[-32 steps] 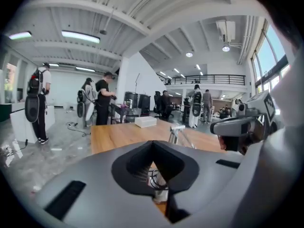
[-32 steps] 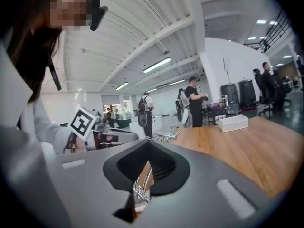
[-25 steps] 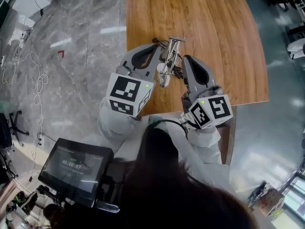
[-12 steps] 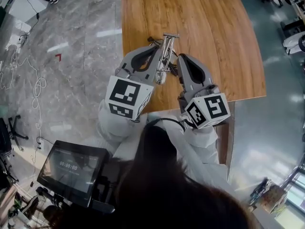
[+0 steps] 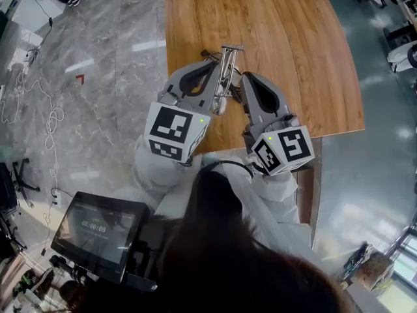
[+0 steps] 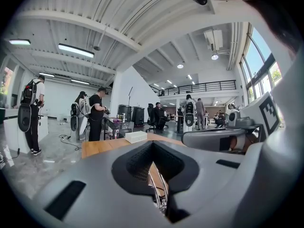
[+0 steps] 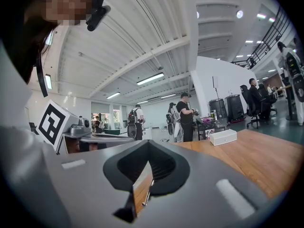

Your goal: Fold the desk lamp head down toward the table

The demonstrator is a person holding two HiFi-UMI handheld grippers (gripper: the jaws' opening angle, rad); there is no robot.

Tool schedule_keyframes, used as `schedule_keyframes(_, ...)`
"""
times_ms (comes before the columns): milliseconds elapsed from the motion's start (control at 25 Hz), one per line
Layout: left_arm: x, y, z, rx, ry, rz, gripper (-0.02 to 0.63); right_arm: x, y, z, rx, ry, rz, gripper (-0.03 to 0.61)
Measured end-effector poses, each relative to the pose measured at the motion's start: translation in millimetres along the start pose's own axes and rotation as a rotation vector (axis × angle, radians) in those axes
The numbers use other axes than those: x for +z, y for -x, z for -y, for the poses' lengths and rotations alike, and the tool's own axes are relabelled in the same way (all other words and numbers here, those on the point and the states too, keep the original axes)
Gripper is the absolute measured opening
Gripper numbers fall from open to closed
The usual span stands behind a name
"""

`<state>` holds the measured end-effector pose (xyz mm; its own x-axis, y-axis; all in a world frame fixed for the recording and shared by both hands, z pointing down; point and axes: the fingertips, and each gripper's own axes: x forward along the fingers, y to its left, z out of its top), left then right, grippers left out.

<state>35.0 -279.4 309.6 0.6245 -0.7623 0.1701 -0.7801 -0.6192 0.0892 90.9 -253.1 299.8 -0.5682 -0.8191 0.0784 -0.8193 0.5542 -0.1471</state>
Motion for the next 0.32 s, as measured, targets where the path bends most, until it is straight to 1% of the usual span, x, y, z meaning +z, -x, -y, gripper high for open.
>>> schedule_keyframes(320, 0.0, -8.1, -1.1, -0.022, -0.007, -0.008, 0.002, -1.5, -3.0, 5.5, -0.016, -0.003, -0.009, 0.0)
